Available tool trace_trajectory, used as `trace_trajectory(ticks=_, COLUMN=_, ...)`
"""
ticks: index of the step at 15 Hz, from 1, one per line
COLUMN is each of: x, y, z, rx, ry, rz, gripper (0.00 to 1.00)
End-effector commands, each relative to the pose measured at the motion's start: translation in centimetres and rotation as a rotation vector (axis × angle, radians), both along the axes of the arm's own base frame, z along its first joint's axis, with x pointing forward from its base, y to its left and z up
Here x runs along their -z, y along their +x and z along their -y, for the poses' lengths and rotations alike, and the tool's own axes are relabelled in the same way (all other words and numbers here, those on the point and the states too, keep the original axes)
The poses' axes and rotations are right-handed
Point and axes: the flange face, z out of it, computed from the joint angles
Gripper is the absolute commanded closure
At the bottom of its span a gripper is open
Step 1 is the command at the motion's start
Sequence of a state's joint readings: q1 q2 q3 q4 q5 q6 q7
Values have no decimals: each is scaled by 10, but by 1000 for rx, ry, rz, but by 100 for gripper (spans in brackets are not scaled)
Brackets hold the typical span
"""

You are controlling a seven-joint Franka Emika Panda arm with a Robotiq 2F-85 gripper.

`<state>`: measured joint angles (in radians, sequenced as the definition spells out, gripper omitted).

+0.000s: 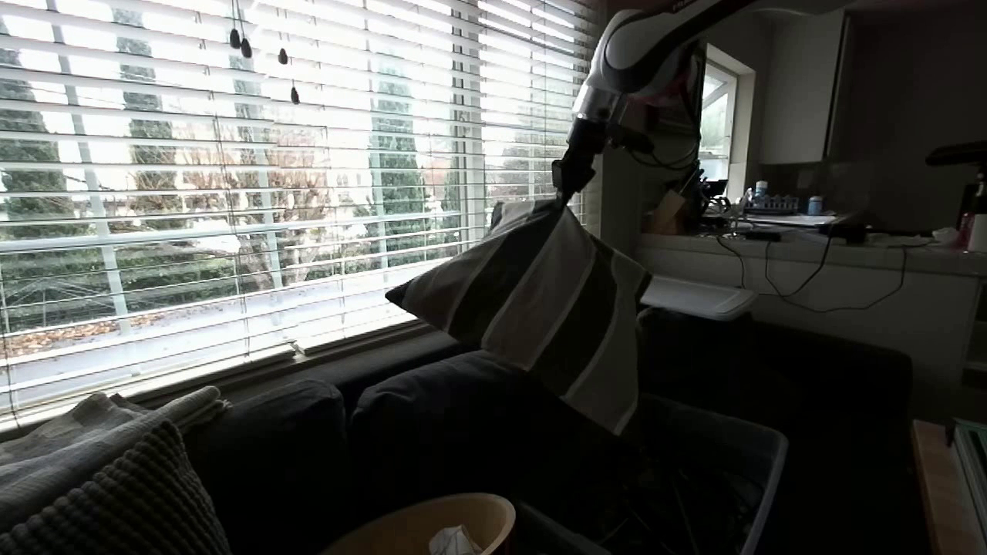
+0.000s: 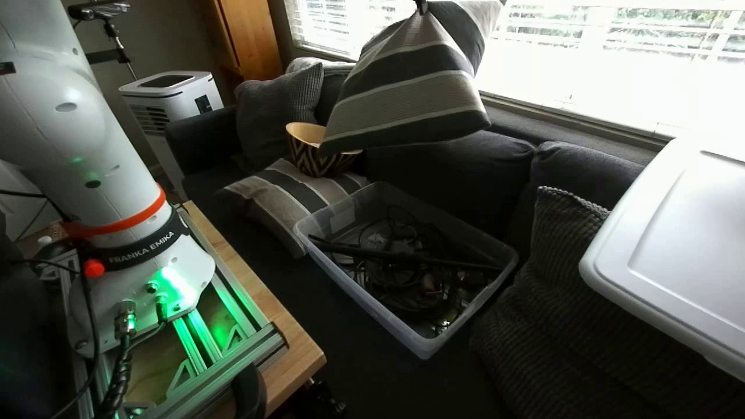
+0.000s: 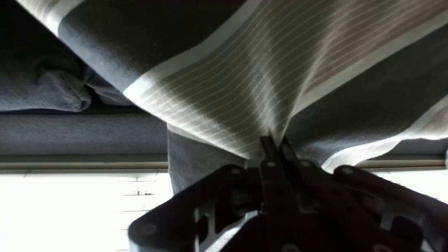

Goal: Put the striped pillow into the wooden bowl

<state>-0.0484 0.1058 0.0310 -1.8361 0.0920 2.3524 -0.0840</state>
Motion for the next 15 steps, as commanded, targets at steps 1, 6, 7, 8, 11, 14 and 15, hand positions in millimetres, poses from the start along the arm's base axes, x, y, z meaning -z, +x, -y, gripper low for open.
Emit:
trace_trajectory(ticks=1, x=-31, y=-8, z=-52, rx=-129, ry=-23, rz=64, gripper=99)
trace_trajectory(ticks=6, x=-35, y=2, z=-126, rx=-265, ry=-78, rz=110, gripper=99)
trace_trajectory(ticks=7, x=-35, y=5, z=-137, rx=-278, ry=-95, rz=121, gripper=99)
trace_trajectory(ticks=8, x=-35, y=8, z=-147, rx=-292, ry=-109, rz=133, gripper=99)
trace_trajectory(ticks=11, x=-36, y=21, z=-175, rx=-321, ry=-132, rz=177, gripper=99)
trace_trajectory(ticks=14, x=-31, y=34, z=-205, rx=-361, ry=-129, rz=218, gripper=99)
trace_trajectory(ticks=15, x=-28, y=38, z=-217, rx=-394, ry=-123, rz=221, gripper=99)
